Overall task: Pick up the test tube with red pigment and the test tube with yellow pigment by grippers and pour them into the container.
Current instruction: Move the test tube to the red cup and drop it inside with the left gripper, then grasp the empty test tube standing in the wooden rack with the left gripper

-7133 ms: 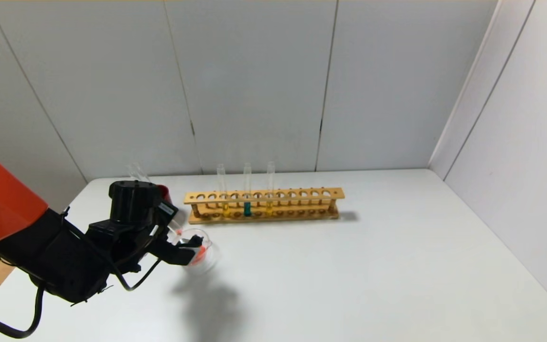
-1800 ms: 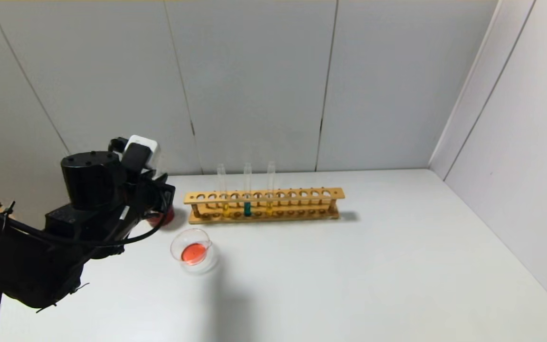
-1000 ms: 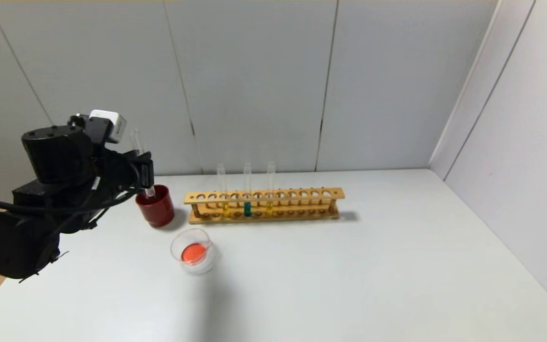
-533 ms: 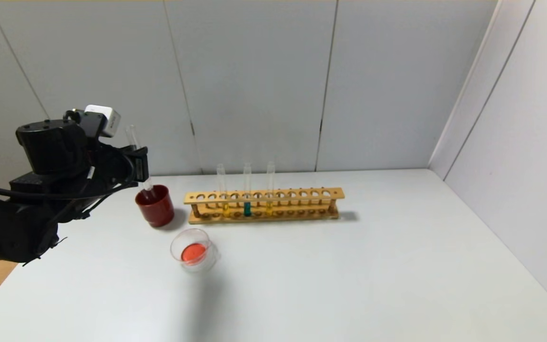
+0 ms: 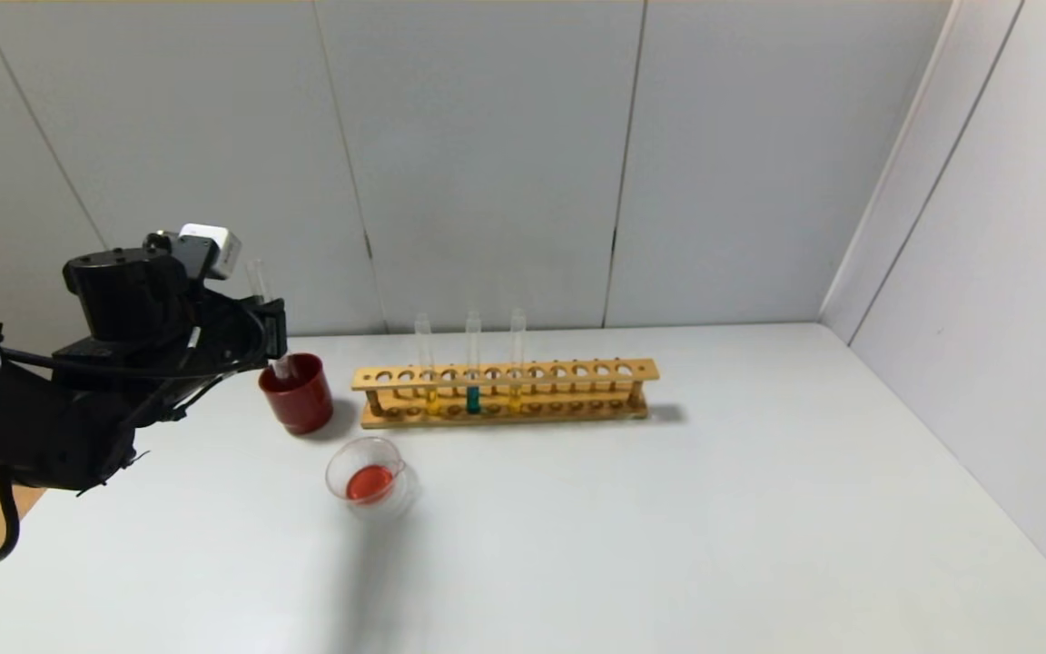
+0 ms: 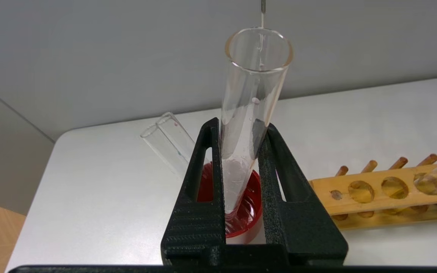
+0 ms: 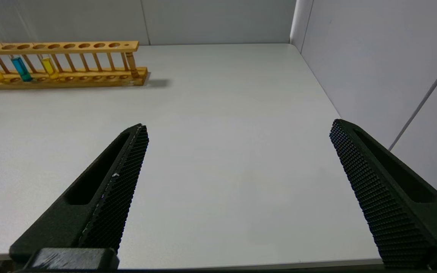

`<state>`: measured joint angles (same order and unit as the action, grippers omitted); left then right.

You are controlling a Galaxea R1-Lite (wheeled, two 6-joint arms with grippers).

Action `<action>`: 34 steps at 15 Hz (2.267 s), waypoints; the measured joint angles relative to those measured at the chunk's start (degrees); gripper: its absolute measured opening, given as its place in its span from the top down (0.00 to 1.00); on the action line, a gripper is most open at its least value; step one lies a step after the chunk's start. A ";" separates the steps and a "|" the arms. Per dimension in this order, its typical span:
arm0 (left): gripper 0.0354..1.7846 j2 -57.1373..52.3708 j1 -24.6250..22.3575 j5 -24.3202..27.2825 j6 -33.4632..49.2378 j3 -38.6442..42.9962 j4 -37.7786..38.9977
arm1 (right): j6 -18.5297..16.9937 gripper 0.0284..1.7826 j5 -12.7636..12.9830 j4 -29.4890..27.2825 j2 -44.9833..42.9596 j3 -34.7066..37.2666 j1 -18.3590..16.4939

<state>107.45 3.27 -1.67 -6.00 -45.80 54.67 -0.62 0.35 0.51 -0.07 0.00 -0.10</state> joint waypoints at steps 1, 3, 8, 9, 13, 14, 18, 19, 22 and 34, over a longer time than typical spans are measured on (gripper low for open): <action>0.84 0.71 -0.18 0.38 0.10 -0.12 0.69 | 0.00 0.02 -0.02 0.00 0.00 0.00 0.00; 0.84 2.43 -0.46 0.68 0.13 -0.54 2.93 | 0.00 0.02 0.00 0.00 0.00 0.00 0.02; 0.84 6.22 -0.38 1.72 0.10 -1.41 4.39 | 0.00 0.02 0.00 0.00 0.00 0.00 0.00; 0.84 6.75 -0.35 1.85 0.07 -1.55 4.39 | 0.00 0.02 0.00 0.00 0.00 0.00 0.00; 0.84 8.13 -0.32 2.16 -0.04 -1.77 4.39 | 0.02 0.02 0.00 0.00 0.00 0.00 0.00; 0.84 8.31 -0.27 2.18 -0.01 -1.83 4.39 | 0.02 0.02 0.00 0.00 0.00 0.00 0.00; 0.84 8.70 -0.35 2.18 0.05 -1.57 4.47 | 0.00 0.02 0.00 0.00 0.00 0.00 0.02; 0.82 8.70 -0.32 2.11 0.05 -1.49 4.47 | 0.02 0.02 0.00 0.00 0.00 0.00 0.02; 0.70 8.64 -0.33 2.02 0.13 -1.22 4.47 | 0.00 0.02 -0.02 0.00 0.00 0.00 0.00; 0.02 2.36 0.21 2.00 -0.01 -1.08 3.49 | 0.00 0.02 0.00 0.00 0.00 0.00 0.00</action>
<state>109.81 3.47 0.33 -6.01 -46.89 58.16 -0.62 0.35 0.51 -0.07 0.00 -0.10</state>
